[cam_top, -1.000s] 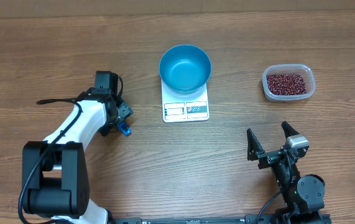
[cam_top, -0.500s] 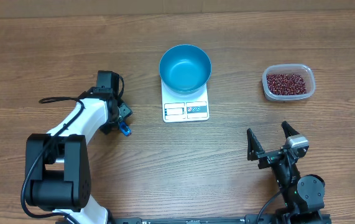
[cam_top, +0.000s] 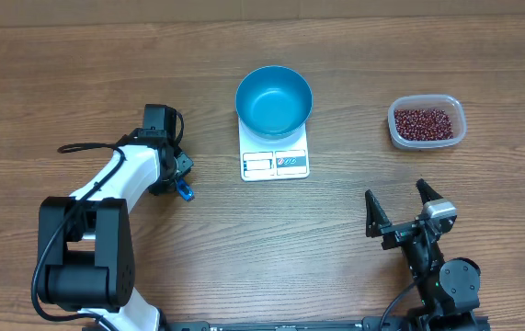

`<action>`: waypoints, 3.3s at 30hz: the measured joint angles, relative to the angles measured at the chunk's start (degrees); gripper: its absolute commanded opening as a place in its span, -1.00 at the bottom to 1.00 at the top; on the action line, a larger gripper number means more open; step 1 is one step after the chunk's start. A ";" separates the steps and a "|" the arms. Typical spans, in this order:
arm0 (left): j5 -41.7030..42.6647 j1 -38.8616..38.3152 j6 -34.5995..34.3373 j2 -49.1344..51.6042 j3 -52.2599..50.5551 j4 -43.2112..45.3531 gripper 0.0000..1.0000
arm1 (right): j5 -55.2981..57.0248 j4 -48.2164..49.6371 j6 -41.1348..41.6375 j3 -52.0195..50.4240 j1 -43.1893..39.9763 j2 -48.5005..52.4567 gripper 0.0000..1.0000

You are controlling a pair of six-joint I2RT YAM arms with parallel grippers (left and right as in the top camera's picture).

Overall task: Scoop item into bowl and weigh 150g on scale
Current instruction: 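Reach left gripper down to the red scoop's blue handle and grasp it, then lift the red scoop with left gripper toward the scale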

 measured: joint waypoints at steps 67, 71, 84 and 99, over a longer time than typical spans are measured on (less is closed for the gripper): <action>30.60 -12.52 -12.24 -0.13 16.31 -11.17 -0.92 | -10.01 1.16 38.73 0.00 0.00 0.00 1.00; 30.82 -14.53 -16.96 -1.40 16.31 -10.47 -0.92 | -11.21 2.01 44.19 0.00 0.00 0.00 1.00; 31.15 -18.69 -21.84 -2.38 16.31 -6.78 -0.92 | -27.04 2.08 44.28 0.00 0.00 0.00 1.00; 28.61 -18.69 -20.28 -4.61 16.33 -11.63 -0.92 | -30.32 2.03 42.01 0.00 0.00 0.20 1.00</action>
